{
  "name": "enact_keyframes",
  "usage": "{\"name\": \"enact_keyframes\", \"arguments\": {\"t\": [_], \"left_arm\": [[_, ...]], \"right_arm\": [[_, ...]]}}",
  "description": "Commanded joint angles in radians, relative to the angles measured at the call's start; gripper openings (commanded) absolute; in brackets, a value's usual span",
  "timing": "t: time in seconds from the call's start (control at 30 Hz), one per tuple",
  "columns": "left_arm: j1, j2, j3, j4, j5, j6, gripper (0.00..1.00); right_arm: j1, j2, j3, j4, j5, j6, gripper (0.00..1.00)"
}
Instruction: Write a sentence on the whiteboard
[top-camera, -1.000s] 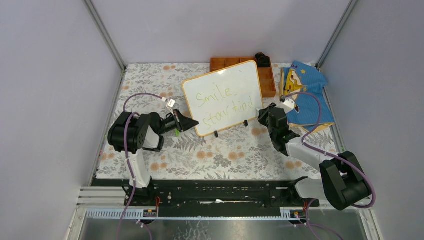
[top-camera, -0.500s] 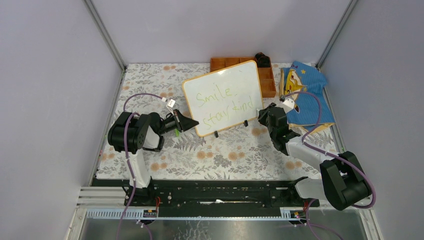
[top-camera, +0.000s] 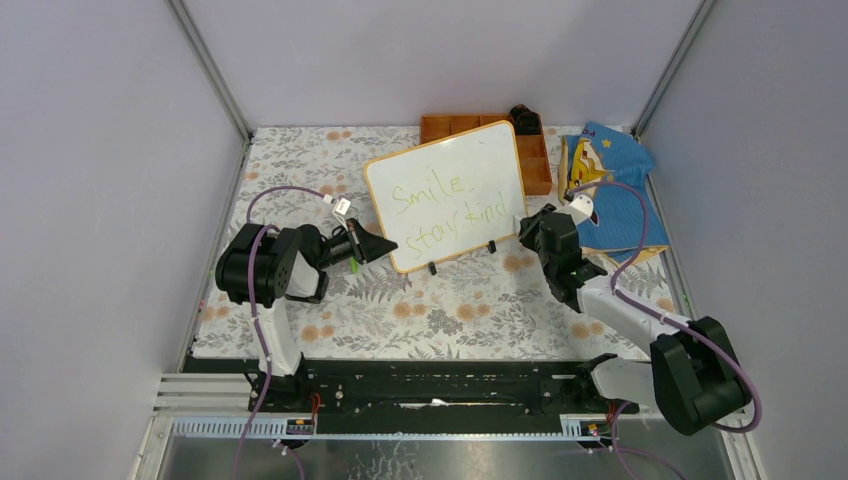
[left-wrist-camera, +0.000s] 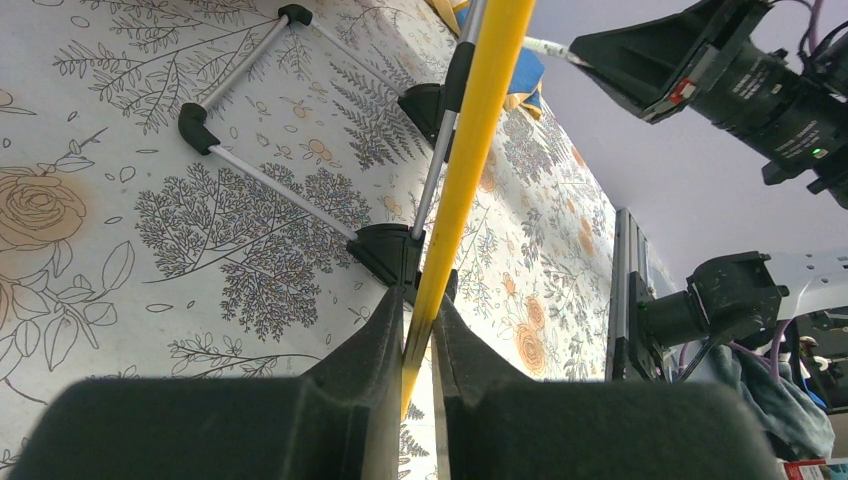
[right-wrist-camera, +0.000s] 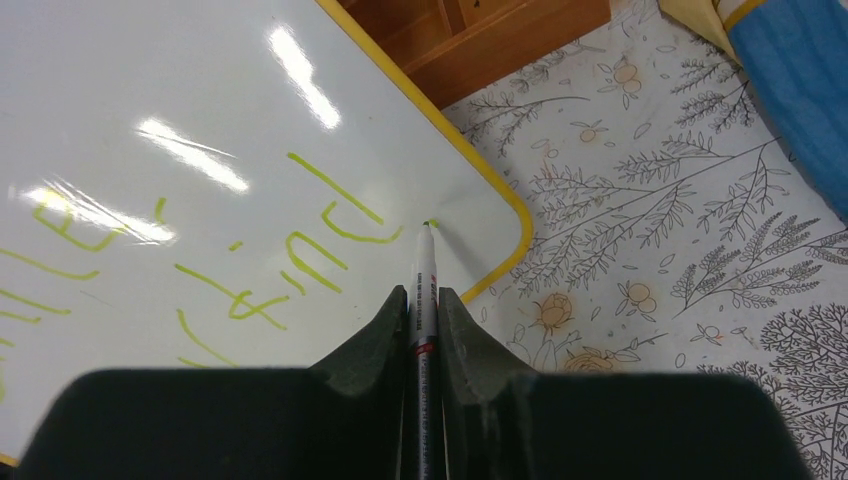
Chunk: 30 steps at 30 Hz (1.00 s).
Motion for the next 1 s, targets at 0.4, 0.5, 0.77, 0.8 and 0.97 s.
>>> {"name": "enact_keyframes", "arguments": {"t": [0.4, 0.5, 0.77, 0.8, 0.97], "left_arm": [[0.002, 0.011, -0.011, -0.098, -0.059, 0.012, 0.07], [0.001, 0.010, -0.012, -0.095, -0.056, 0.010, 0.15], [-0.004, 0.002, -0.019, -0.089, -0.047, 0.011, 0.28], [-0.004, 0.001, -0.019, -0.089, -0.048, 0.014, 0.30], [-0.013, -0.015, -0.026, -0.094, -0.053, 0.028, 0.37]], "right_arm": [[0.045, -0.309, 0.073, -0.184, -0.065, -0.006, 0.00], [0.055, -0.369, 0.052, -0.220, -0.079, -0.009, 0.00], [0.056, -0.454, 0.005, -0.264, -0.127, -0.024, 0.00], [0.056, -0.458, 0.003, -0.269, -0.133, -0.026, 0.00], [0.056, -0.481, -0.010, -0.282, -0.153, -0.036, 0.00]]}}
